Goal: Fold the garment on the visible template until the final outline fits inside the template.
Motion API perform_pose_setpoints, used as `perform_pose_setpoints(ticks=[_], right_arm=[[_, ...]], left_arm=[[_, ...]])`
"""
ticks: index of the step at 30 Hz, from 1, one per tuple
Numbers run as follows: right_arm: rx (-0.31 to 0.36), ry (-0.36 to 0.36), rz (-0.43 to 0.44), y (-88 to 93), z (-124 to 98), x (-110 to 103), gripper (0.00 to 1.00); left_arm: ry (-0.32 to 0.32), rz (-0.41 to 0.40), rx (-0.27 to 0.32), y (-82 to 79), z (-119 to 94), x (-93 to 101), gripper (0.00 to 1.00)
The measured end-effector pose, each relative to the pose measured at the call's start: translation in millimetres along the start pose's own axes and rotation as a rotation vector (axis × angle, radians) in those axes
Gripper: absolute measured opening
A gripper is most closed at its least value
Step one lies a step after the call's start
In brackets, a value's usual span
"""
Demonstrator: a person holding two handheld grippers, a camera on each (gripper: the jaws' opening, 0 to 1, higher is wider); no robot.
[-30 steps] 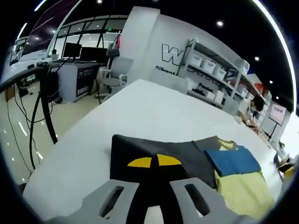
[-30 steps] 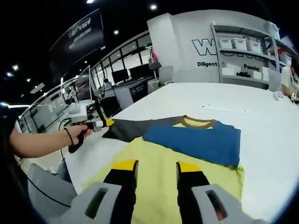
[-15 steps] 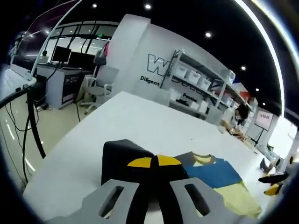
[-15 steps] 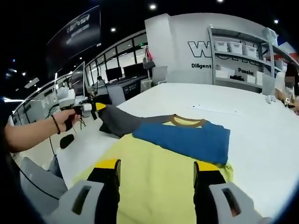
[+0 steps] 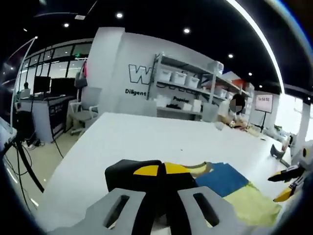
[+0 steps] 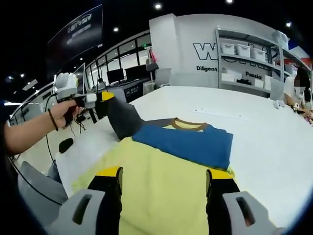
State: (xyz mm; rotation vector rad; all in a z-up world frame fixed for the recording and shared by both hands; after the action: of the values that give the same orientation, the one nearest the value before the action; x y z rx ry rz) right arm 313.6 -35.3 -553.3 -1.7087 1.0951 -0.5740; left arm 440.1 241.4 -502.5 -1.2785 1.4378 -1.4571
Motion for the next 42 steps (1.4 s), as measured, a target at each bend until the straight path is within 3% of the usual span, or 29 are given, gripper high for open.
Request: perform_pose_setpoints(ticks=[7,14,20,23,31,37,42], right_arm=[[-0.006,0.020,-0.001,2.5,-3,7,0.70],[-0.012,0.027,0.004,4.8,-5,10,0.70],[-0.036,0.039,0.012,10.5,-10,18,0.72],[-0.057,0.056,-0.025,12.8,-15,25,0.72],[-0.079,0.090,-0.022,18.8,-24,35,0.71],[-0.097,0.101,-0.018,22.7,-27,38,0.71],[-0.104,0.112,-0.016,23.9,-30,40,0.71]], left_arm=[[0.085,0.128,-0.030,2.4,21,40.5,0.00],[0.142,0.206,-0.094,25.4,39,73.1,0.00],[0.188,0.214,-0.132,53.6,55,100.4,0.00],[0.208,0.228,-0.161,67.9,61,111.4,0.01],[0.237,0.267,-0.212,94.4,68,127.8,0.01],[0.247,0.260,-0.244,114.8,73,138.7,0.02],[0.302,0.228,-0.256,128.0,75,150.9,0.03]])
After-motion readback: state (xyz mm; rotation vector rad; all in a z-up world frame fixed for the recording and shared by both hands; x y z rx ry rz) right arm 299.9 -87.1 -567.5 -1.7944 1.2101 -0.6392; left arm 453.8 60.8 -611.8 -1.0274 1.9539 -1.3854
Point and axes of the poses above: the point that each gripper's makers call its tool centre point, and the gripper's own axes: z roughly forward along the fingers, x roughly to its right, y roughly out of its underside, the point moved 5 cm from there along -z, roughly backward along the fingers, and after that the axes turned 7 degrees about x, right-handed, at the moved point
